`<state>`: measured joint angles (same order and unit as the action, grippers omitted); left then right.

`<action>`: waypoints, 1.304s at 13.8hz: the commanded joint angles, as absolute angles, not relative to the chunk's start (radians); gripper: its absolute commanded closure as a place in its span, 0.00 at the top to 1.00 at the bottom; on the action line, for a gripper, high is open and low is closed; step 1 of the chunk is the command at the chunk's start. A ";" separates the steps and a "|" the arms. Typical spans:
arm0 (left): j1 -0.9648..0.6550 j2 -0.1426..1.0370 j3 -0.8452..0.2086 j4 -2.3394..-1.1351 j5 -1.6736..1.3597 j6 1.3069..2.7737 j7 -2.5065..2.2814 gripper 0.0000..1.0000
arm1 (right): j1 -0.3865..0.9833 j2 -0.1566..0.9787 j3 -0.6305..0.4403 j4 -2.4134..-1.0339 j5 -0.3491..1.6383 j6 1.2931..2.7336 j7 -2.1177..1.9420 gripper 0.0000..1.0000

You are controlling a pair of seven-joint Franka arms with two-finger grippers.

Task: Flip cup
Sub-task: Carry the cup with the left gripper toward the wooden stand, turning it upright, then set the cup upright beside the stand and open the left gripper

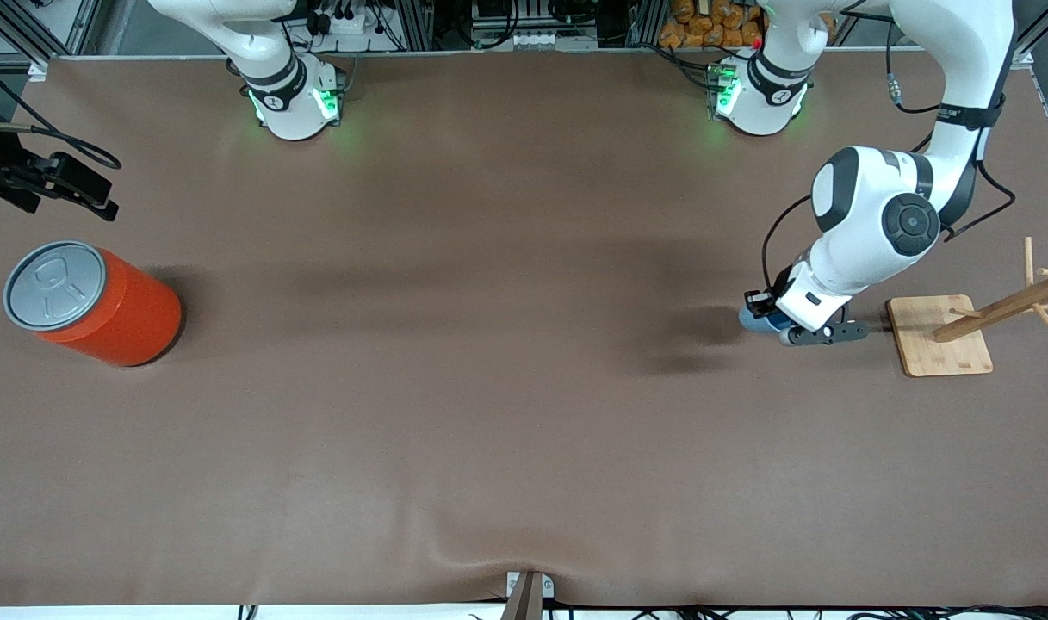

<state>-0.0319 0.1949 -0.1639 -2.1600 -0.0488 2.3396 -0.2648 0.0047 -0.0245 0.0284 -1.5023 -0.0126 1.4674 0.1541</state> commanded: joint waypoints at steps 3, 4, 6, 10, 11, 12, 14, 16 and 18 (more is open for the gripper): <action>-0.018 0.193 -0.173 -2.168 0.159 2.387 -0.463 0.00 | -0.002 -0.029 0.034 -1.491 -0.015 1.453 0.153 1.00; -0.018 0.201 -0.173 -2.168 0.187 2.394 -0.491 0.00 | -0.002 -0.029 0.034 -1.491 -0.015 1.454 0.153 1.00; -0.002 0.238 -0.172 -2.168 0.212 2.448 -0.511 0.00 | 0.000 -0.029 0.034 -1.491 -0.015 1.454 0.153 1.00; 0.020 0.267 -0.172 -2.166 0.213 2.503 -0.511 0.00 | 0.000 -0.029 0.034 -1.491 -0.015 1.454 0.153 1.00; 0.020 0.271 -0.172 -2.166 0.212 2.508 -0.511 0.00 | 0.000 -0.029 0.034 -1.491 -0.015 1.454 0.153 1.00; 0.021 0.281 -0.170 -2.166 0.213 2.526 -0.512 0.00 | 0.000 -0.029 0.034 -1.491 -0.015 1.454 0.153 1.00; 0.035 0.301 -0.170 -2.166 0.219 2.557 -0.511 0.00 | 0.000 -0.029 0.034 -1.491 -0.015 1.454 0.152 1.00; 0.037 0.302 -0.170 -2.166 0.270 2.559 -0.512 0.20 | 0.000 -0.029 0.034 -1.491 -0.014 1.456 0.152 1.00; 0.054 0.301 -0.173 -2.161 0.273 2.557 -0.512 0.88 | -0.002 -0.029 0.034 -1.493 -0.002 1.456 0.152 1.00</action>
